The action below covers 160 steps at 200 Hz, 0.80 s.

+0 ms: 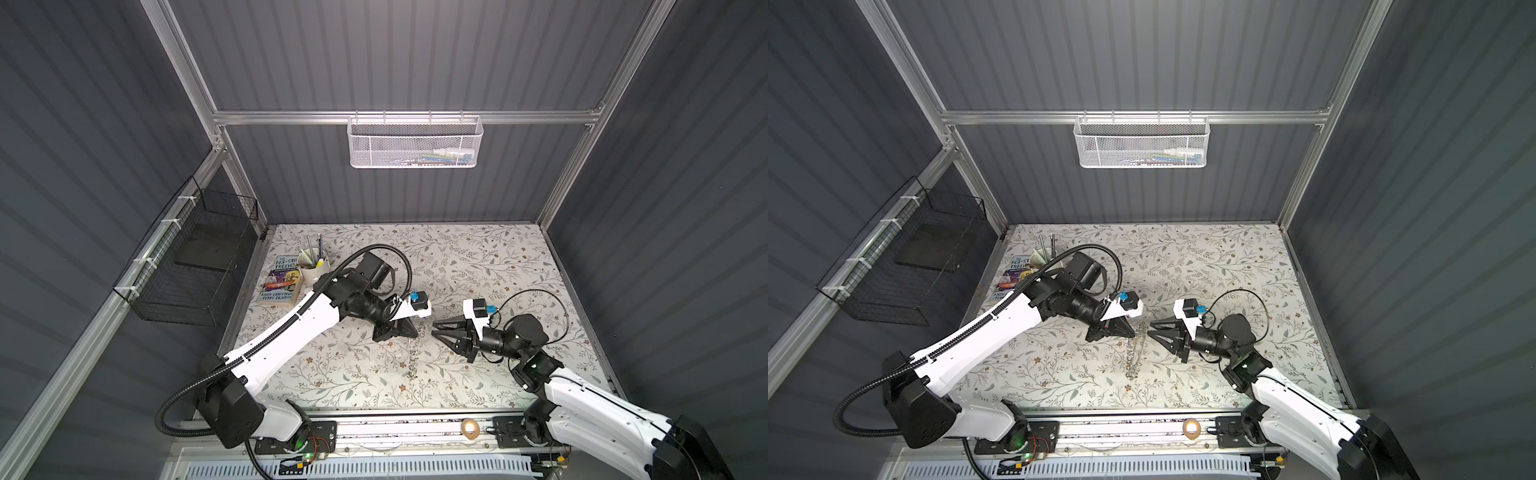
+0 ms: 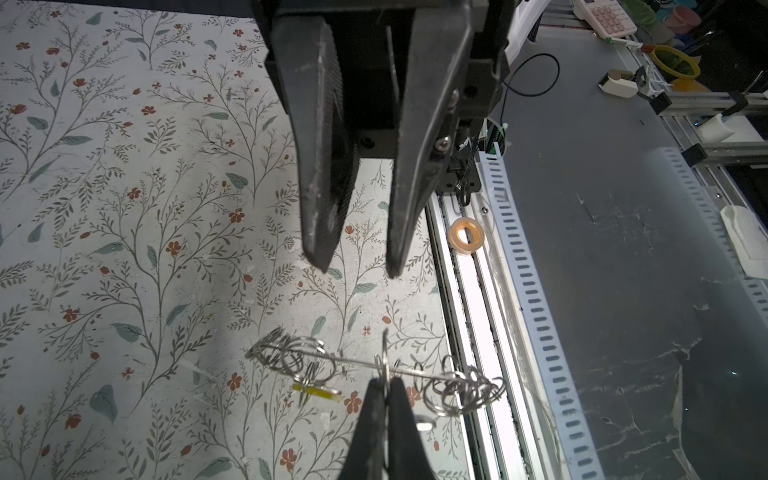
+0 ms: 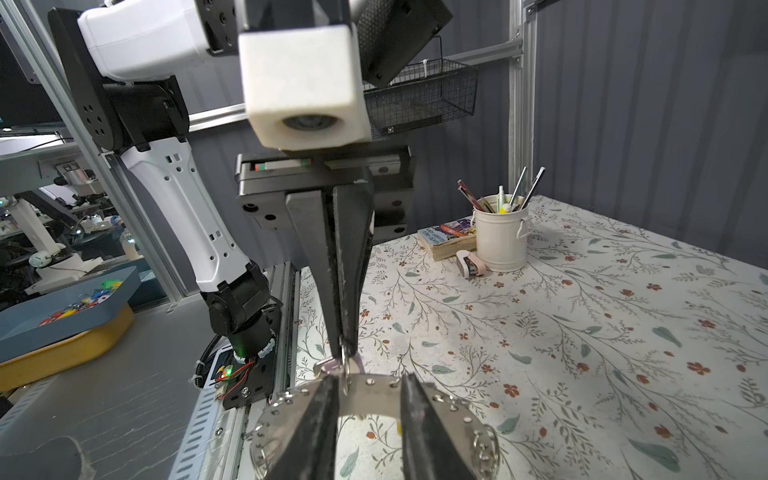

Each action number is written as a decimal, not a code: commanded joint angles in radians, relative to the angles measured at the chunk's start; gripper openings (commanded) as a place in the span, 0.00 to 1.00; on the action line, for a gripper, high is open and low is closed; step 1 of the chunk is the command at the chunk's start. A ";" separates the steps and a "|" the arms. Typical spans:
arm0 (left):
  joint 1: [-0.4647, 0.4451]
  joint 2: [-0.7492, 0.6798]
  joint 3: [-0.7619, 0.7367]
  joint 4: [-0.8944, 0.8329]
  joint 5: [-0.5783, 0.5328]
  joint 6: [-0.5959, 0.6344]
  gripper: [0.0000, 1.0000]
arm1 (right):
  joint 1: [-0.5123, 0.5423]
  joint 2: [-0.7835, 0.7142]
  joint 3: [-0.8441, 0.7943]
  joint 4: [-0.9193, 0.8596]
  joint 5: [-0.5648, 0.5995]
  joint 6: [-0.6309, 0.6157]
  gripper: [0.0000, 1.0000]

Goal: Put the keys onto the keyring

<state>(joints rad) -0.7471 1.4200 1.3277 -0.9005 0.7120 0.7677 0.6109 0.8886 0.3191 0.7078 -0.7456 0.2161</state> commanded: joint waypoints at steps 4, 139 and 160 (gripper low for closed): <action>-0.005 0.006 0.036 -0.032 0.043 0.023 0.00 | 0.015 0.030 0.052 -0.039 -0.024 -0.022 0.28; -0.007 0.035 0.028 0.043 0.009 -0.022 0.00 | 0.070 0.154 0.123 -0.084 -0.015 -0.070 0.15; -0.006 0.035 0.023 0.045 -0.006 -0.022 0.00 | 0.070 0.156 0.117 -0.090 -0.006 -0.076 0.15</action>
<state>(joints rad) -0.7475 1.4498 1.3308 -0.8757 0.6968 0.7563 0.6758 1.0382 0.4225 0.6437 -0.7582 0.1635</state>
